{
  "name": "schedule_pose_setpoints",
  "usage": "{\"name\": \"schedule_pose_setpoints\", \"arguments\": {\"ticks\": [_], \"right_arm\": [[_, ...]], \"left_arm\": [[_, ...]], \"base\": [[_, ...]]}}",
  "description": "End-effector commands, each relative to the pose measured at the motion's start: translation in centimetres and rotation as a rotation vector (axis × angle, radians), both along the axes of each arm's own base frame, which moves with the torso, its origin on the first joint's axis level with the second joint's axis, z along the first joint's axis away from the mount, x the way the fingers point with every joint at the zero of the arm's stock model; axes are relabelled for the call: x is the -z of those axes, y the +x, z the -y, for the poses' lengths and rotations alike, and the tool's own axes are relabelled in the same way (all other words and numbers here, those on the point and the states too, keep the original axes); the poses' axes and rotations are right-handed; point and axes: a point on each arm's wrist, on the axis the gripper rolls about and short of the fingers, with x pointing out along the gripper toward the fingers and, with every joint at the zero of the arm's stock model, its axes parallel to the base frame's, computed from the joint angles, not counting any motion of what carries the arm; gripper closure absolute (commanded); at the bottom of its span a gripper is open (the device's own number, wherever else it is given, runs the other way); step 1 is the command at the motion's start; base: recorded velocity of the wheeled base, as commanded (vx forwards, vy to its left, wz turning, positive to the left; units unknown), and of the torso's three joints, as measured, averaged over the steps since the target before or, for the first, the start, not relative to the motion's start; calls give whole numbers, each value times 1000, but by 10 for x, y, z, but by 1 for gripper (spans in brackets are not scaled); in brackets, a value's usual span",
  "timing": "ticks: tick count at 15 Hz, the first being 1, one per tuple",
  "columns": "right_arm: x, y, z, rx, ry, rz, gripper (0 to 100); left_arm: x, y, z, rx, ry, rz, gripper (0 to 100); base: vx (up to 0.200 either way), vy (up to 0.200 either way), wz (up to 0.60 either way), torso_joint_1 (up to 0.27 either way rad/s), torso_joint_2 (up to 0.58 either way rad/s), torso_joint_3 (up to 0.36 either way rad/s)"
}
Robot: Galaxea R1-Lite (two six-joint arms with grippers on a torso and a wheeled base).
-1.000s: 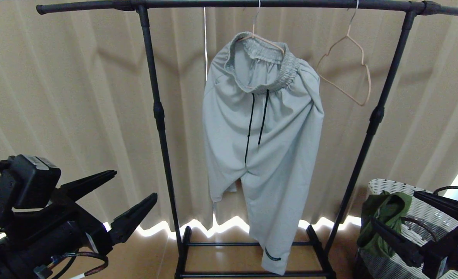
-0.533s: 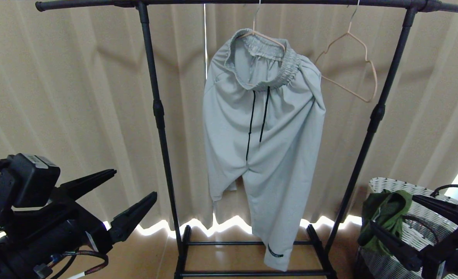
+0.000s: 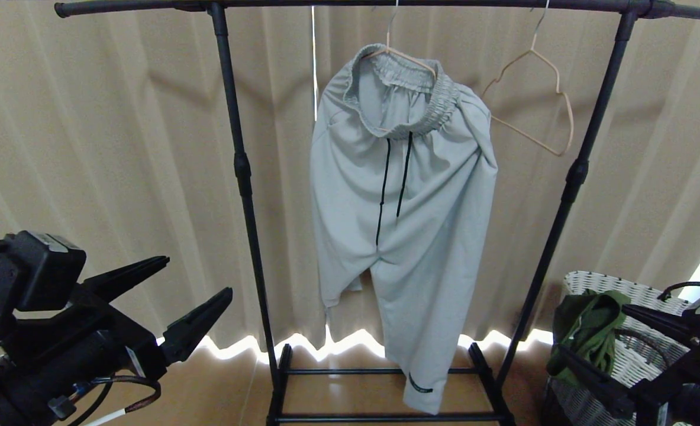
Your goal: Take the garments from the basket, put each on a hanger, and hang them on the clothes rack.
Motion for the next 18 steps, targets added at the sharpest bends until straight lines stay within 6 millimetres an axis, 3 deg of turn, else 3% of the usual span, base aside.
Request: {"name": "schedule_pose_setpoints", "arguments": {"ticks": [1, 6, 18], "right_arm": [[1, 1, -1, 0, -4, -7, 0], [2, 1, -1, 0, -5, -9, 0], [0, 1, 0, 1, -2, -2, 0]], "left_arm": [[0, 1, 0, -4, 0, -3, 0], [0, 0, -1, -5, -1, -1, 0], [1, -1, -1, -4, 0, -3, 0]], "base": [[0, 0, 0, 0, 0, 0], [0, 0, 0, 0, 0, 0], [0, -200, 0, 4, 1, 2]]}}
